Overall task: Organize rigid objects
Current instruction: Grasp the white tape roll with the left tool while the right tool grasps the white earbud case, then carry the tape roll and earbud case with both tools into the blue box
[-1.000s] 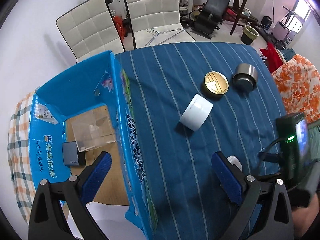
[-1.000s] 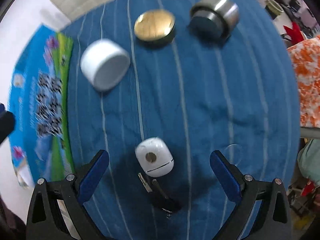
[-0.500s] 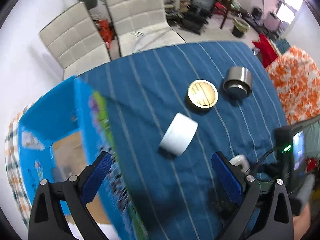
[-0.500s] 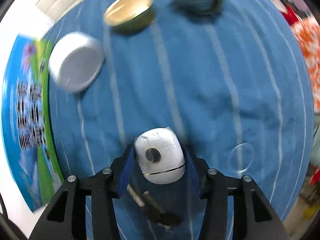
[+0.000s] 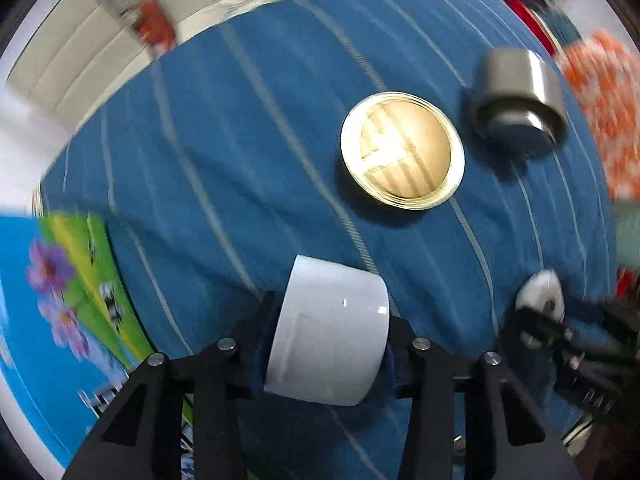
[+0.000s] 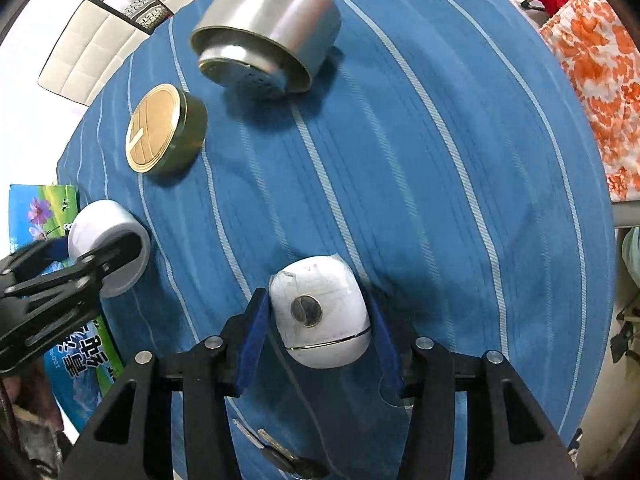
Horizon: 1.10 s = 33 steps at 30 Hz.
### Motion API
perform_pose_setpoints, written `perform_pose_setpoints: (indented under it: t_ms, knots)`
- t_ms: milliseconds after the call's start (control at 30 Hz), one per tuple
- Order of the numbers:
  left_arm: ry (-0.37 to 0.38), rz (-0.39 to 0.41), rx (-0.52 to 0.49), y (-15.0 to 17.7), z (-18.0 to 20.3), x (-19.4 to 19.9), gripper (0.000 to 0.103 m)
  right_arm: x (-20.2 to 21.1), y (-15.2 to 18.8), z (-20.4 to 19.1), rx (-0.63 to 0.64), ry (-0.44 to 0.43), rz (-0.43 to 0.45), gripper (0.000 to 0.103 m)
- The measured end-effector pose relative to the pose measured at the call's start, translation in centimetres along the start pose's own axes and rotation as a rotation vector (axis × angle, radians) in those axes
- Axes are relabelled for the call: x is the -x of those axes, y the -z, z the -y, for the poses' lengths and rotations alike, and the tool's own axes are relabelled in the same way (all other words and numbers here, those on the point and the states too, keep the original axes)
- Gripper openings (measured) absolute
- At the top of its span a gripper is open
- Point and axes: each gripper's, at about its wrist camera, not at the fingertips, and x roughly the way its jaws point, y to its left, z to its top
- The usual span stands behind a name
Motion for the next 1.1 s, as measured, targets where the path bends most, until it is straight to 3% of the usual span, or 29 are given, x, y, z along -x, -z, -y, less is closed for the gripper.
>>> perform_pose_setpoints:
  t_ms: [100, 167, 267, 567, 900, 1033, 1100]
  knots:
    - [0.084, -0.014, 0.184, 0.4, -2.5, -0.1, 0.039, 0.3, -0.5, 0.4, 0.0, -0.003, -0.003, 0.053]
    - [0.095, -0.014, 0.213, 0.5, -2.9, -0.3, 0.039, -0.3, -0.6, -0.7, -0.015, -0.014, -0.005, 0.053]
    - [0.058, -0.035, 0.177, 0.4, -2.4, -1.4, 0.04, -1.0, -1.9, -0.3, -0.023, -0.012, -0.009, 0.053]
    - [0.033, 0.051, 0.203, 1.9, -1.8, -0.8, 0.037, -1.1, -2.6, -2.5, 0.052, 0.075, -0.033, 0.061]
    - [0.02, 0.055, 0.236, 6.6, -1.2, -0.8, 0.037, -1.4, -2.4, -4.1, 0.068, 0.123, -0.021, 0.061]
    - [0.017, 0.07, 0.231, 7.9, -1.1, 0.0, 0.037, -2.2, -1.3, -5.7, 0.118, 0.18, -0.004, 0.059]
    - [0.012, 0.088, 0.222, 8.2, -1.1, 0.9, 0.037, -2.3, -0.9, -6.3, 0.138, 0.215, 0.016, 0.052]
